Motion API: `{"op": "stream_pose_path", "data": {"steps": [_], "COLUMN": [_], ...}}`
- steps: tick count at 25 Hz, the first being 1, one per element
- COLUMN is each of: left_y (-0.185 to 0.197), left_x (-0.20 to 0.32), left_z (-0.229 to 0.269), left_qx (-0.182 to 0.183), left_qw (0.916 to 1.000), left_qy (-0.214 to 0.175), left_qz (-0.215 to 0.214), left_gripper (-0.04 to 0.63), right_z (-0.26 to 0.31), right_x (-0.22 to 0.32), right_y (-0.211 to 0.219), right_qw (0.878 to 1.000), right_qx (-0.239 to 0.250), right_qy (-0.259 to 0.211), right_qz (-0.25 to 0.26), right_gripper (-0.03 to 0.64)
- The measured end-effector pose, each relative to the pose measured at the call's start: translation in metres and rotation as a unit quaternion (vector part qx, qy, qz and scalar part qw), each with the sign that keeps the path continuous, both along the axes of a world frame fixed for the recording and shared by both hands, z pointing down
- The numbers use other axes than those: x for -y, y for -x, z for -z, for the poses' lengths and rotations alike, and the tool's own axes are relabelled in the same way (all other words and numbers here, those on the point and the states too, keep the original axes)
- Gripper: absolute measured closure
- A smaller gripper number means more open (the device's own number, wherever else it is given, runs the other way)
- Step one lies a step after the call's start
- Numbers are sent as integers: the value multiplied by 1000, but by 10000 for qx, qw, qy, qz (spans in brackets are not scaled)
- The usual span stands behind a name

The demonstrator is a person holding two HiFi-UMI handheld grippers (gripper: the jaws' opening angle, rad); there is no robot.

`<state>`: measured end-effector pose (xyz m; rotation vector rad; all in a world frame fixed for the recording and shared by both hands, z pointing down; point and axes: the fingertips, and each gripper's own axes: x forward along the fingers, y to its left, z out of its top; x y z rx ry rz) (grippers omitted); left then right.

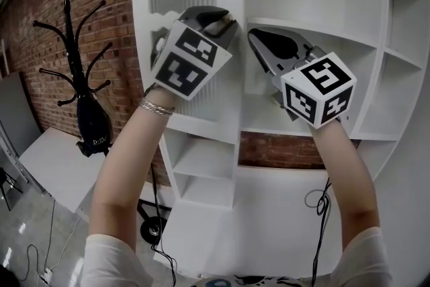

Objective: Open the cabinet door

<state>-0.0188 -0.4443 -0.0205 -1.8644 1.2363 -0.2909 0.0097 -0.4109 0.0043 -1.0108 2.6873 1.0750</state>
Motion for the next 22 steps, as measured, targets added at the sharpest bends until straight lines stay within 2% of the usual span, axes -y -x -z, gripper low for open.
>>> {"op": "stream_pose_path", "data": {"steps": [12, 18, 22], "left_y": [26, 42, 50], "left_x": [-63, -87, -95], "left_z": [-2, -2, -2], "left_qx": [-209, -533, -764], "left_qw": [9983, 9942, 9862], "left_qy": [-4, 211, 539], "left_qz": [-545, -910, -1368], "left_gripper": [506, 512, 515], "right_z": [21, 23, 26], "right_x": [-67, -95, -105], "right_y": [31, 47, 52], "right_qw": [9967, 9929, 9916], "right_qx": [29, -65, 18], "right_qy": [-709, -1071, -1072], "right_qz": [390, 507, 723], "right_gripper": [589, 589, 589]}}
